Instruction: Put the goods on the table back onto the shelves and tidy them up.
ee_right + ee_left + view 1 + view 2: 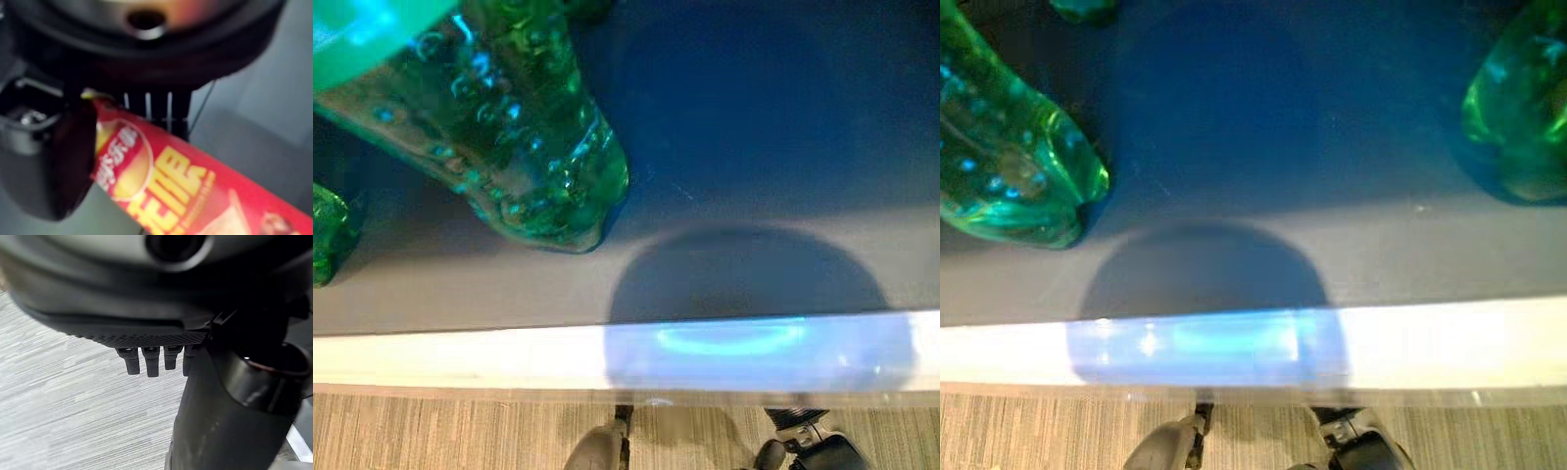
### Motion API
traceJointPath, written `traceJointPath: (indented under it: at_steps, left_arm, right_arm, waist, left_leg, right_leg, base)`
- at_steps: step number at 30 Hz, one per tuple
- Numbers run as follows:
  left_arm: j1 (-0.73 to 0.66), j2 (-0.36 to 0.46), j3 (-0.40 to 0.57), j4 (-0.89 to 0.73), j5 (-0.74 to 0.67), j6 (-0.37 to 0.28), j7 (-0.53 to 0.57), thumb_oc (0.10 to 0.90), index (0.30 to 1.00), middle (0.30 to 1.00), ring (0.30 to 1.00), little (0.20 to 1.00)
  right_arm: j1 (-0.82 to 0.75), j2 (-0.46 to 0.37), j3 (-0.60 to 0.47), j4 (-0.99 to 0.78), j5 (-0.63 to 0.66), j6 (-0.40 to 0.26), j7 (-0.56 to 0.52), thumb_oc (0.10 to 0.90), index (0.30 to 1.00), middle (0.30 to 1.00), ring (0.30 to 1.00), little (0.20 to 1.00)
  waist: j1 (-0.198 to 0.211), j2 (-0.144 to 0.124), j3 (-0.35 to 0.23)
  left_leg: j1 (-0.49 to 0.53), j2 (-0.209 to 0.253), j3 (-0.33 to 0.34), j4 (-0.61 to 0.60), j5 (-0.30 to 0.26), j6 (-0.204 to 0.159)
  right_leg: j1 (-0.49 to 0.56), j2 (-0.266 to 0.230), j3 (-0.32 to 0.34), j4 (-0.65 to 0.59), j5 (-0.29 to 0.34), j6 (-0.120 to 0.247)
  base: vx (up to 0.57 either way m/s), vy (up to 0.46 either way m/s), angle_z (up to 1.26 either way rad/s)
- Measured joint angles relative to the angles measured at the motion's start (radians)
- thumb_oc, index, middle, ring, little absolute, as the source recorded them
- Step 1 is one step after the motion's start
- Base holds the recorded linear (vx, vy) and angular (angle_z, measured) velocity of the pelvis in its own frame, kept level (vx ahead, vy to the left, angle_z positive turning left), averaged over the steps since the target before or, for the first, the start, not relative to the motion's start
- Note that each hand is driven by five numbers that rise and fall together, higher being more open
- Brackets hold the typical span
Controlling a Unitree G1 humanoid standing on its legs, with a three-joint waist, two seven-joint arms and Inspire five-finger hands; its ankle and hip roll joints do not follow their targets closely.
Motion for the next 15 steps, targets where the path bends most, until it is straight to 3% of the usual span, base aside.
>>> traceJointPath:
  at_steps: [2,3,4,5,6,7,8,9,10,11,15]
  left_arm:
    - [-0.010,0.003,-0.012,-0.005,0.009,-0.008,0.000,0.800,0.900,0.900,0.900,0.900]
    - [-0.019,0.009,-0.037,-0.012,0.010,-0.015,0.000,0.800,0.900,0.900,0.900,0.900]
    - [-0.014,0.003,-0.054,-0.011,0.010,-0.014,-0.002,0.800,0.900,0.900,0.900,0.900]
    - [-0.003,-0.005,-0.071,-0.010,0.011,-0.014,-0.002,0.800,0.900,0.900,0.900,0.900]
    - [-0.002,-0.009,-0.088,-0.007,0.012,-0.012,-0.004,0.800,0.900,0.900,0.900,0.900]
    - [-0.029,-0.012,-0.097,-0.009,0.012,-0.013,-0.003,0.800,0.900,0.900,0.900,0.900]
    - [-0.038,-0.011,-0.094,-0.010,0.011,-0.013,0.000,0.800,0.900,0.900,0.900,0.900]
    - [-0.065,0.000,-0.093,-0.012,0.012,-0.018,0.003,0.800,0.900,0.900,0.900,0.900]
    - [-0.077,0.009,-0.093,-0.014,0.012,-0.022,0.004,0.800,0.900,0.900,0.900,0.900]
    - [-0.087,0.014,-0.087,-0.028,0.012,-0.035,0.013,0.800,0.900,0.900,0.900,0.900]
    - [-0.081,0.006,-0.085,-0.027,0.019,-0.038,0.018,0.800,0.900,0.900,0.900,0.900]
  right_arm:
    - [0.001,0.001,-0.003,0.000,0.000,0.001,-0.007,0.400,0.300,0.300,0.300,0.300]
    - [-0.001,0.005,-0.009,-0.002,0.000,0.000,-0.020,0.400,0.300,0.300,0.300,0.300]
    - [0.001,0.005,-0.004,-0.002,-0.001,0.000,-0.022,0.400,0.300,0.300,0.300,0.300]
    - [0.003,-0.002,0.003,-0.003,-0.003,-0.001,-0.021,0.400,0.300,0.300,0.300,0.300]
    - [0.008,-0.001,0.006,-0.004,-0.008,-0.002,-0.026,0.400,0.300,0.300,0.300,0.300]
    - [0.026,-0.016,0.009,-0.004,-0.009,-0.002,-0.026,0.400,0.300,0.300,0.300,0.300]
    - [0.033,-0.024,0.012,-0.003,-0.009,-0.002,-0.024,0.400,0.300,0.300,0.300,0.300]
    - [0.051,-0.020,0.038,-0.002,-0.010,-0.003,-0.023,0.400,0.300,0.300,0.300,0.300]
    - [0.059,-0.017,0.044,-0.002,-0.010,-0.003,-0.023,0.400,0.300,0.300,0.300,0.300]
    - [0.068,-0.012,0.056,0.003,-0.010,-0.003,-0.019,0.400,0.300,0.300,0.300,0.300]
    - [0.077,-0.003,0.071,0.005,-0.010,-0.003,-0.019,0.400,0.300,0.300,0.300,0.300]
  waist:
    - [-0.002,-0.001,0.001]
    - [-0.002,-0.004,0.000]
    - [0.000,0.017,-0.010]
    - [0.003,0.045,-0.022]
    - [0.002,0.053,-0.023]
    - [0.001,0.060,-0.012]
    - [0.000,0.060,-0.012]
    - [-0.005,0.050,-0.008]
    - [-0.010,0.042,-0.004]
    - [-0.011,0.044,-0.004]
    - [-0.017,0.046,-0.003]
  left_leg:
    - [-0.068,-0.003,-0.002,0.127,-0.015,0.012]
    - [-0.170,-0.013,0.002,0.251,-0.063,0.043]
    - [-0.150,-0.009,0.000,0.143,-0.049,0.065]
    - [-0.136,0.010,0.000,0.065,0.000,0.089]
    - [-0.108,0.014,0.023,0.030,-0.009,0.075]
    - [-0.106,0.003,0.024,0.036,-0.003,0.094]
    - [-0.106,-0.001,0.023,0.041,-0.003,0.094]
    - [-0.111,-0.022,0.020,0.064,-0.003,0.094]
    - [-0.111,-0.032,0.016,0.073,-0.004,0.092]
    - [-0.118,-0.027,0.016,0.087,-0.008,0.088]
    - [-0.139,0.002,0.022,0.147,-0.017,0.075]
  right_leg:
    - [0.001,-0.004,-0.006,0.004,0.015,-0.020]
    - [-0.001,-0.011,-0.005,0.006,0.023,-0.031]
    - [-0.006,0.002,-0.008,0.015,0.022,-0.032]
    - [-0.015,0.014,-0.008,0.028,0.019,-0.029]
    - [-0.034,0.001,0.009,0.067,0.005,-0.012]
    - [-0.122,-0.045,0.016,0.167,-0.041,-0.019]
    - [-0.126,-0.049,0.012,0.130,-0.046,-0.023]
    - [-0.117,-0.046,0.008,0.016,0.020,-0.086]
    - [-0.118,-0.050,0.010,0.006,0.078,-0.112]
    - [-0.116,-0.047,-0.012,0.011,0.068,-0.079]
    - [-0.117,-0.019,-0.016,0.014,0.068,-0.079]
  base:
    - [-0.02,0.032,0.18]
    - [-0.03,0.034,0.14]
    - [-0.03,0.034,-0.03]
    - [-0.02,0.024,-0.29]
    - [-0.03,0.028,-0.37]
    - [-0.04,0.042,-0.30]
    - [-0.03,0.046,-0.08]
    - [-0.03,0.051,0.16]
    - [0.03,0.059,0.24]
    - [0.04,0.043,0.10]
    - [-0.01,0.072,-0.09]
